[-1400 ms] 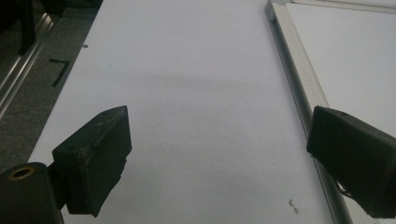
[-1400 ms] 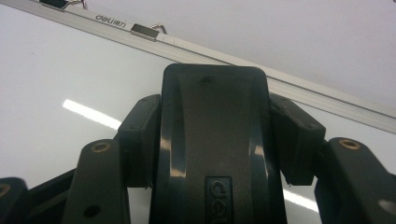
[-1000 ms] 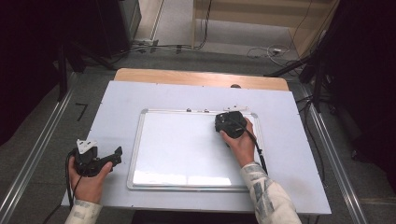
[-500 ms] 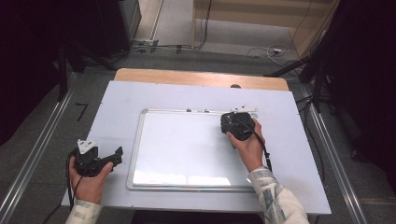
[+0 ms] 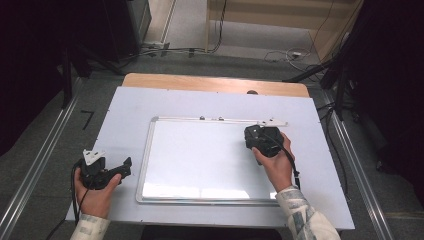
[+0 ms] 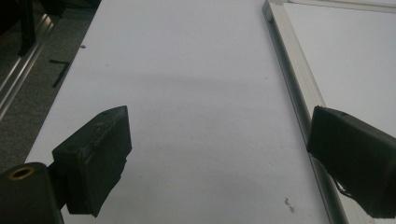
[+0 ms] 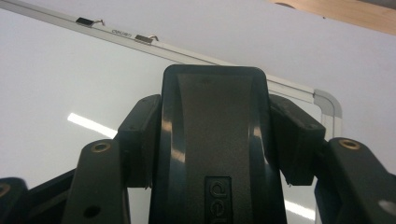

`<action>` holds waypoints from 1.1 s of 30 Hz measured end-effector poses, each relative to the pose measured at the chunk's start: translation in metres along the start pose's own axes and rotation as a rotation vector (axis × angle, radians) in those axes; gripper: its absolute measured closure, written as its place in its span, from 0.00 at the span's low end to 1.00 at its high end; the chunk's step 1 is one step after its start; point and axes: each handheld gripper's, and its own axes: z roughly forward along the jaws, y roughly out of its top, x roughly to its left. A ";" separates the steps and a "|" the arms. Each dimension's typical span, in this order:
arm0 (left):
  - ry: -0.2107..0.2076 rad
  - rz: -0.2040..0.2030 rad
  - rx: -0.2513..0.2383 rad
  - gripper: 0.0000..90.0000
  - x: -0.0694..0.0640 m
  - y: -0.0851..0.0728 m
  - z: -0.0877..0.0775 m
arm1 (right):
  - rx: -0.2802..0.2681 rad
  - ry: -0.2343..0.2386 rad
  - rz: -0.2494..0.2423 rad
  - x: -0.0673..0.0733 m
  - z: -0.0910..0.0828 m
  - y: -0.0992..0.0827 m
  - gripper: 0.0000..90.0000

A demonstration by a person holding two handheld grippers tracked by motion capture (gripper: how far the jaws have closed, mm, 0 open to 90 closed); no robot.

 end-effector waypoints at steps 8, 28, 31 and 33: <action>-0.002 0.003 0.001 0.08 0.000 0.000 0.000 | -0.001 -0.021 0.040 -0.011 -0.016 -0.015 0.43; -0.007 -0.003 -0.004 0.08 -0.001 0.001 0.000 | 0.029 -0.113 0.160 -0.011 -0.042 -0.058 0.43; -0.008 -0.001 -0.003 0.08 -0.001 0.001 0.000 | 0.035 -0.119 0.197 -0.006 -0.043 -0.065 0.43; -0.009 0.000 -0.002 0.08 -0.001 0.001 0.000 | 0.041 -0.133 0.221 -0.004 -0.043 -0.070 0.43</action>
